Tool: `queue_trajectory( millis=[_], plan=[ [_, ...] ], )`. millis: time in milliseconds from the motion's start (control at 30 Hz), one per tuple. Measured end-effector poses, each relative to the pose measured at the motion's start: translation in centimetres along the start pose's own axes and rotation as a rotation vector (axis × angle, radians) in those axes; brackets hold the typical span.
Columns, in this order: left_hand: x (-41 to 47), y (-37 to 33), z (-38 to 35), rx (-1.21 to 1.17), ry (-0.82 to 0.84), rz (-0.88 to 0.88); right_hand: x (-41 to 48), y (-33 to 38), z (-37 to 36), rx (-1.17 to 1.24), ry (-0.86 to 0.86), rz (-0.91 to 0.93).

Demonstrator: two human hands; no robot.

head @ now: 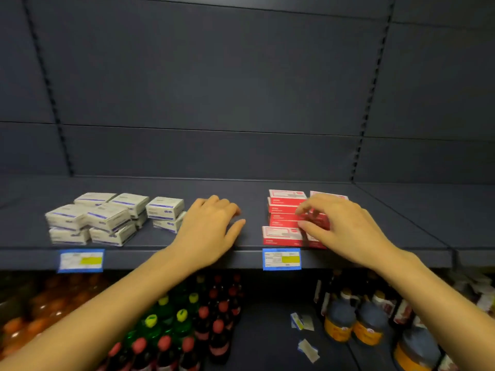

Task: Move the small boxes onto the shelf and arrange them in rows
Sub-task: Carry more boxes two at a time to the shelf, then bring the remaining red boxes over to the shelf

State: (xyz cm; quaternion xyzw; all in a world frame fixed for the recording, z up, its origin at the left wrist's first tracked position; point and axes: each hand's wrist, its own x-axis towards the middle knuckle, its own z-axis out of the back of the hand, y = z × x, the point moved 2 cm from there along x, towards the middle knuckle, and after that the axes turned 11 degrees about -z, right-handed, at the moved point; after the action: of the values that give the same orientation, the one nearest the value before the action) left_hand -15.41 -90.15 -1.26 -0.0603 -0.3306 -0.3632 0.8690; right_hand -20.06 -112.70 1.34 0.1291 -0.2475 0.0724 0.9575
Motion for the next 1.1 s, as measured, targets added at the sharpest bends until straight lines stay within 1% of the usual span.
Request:
queue_trajectory(
  millis=[100, 200, 433, 567, 667, 767, 1100],
  plan=[
    [-1.4, 2.2, 3.0, 0.138, 0.022, 0.049, 2.1, 4.1, -0.3, 0.047, -0.002, 0.135],
    [-4.6, 5.0, 6.4, 0.248, 0.05, 0.159, 4.5, 9.1, -1.5, 0.114, 0.015, 0.249],
    [-15.0, 11.6, 13.8, 0.398, 0.126, 0.472, 7.3, 22.7, -6.0, 0.206, 0.101, 0.529],
    [-20.2, 15.0, 17.2, 0.464, 0.175, 0.581, 8.1, 30.1, -8.2, 0.229, 0.155, 0.619],
    [-23.9, 17.8, 19.6, 0.495, 0.184, 0.648, 8.5, 35.4, -9.8, 0.243, 0.181, 0.659],
    [-27.5, 20.8, 22.0, 0.514, 0.205, 0.673, 8.7, 40.4, -11.6, 0.236, 0.211, 0.671],
    [-36.8, 32.8, 28.8, 0.488, 0.264, 0.681, 11.0, 55.8, -18.1, 0.187, 0.257, 0.579]
  ],
)
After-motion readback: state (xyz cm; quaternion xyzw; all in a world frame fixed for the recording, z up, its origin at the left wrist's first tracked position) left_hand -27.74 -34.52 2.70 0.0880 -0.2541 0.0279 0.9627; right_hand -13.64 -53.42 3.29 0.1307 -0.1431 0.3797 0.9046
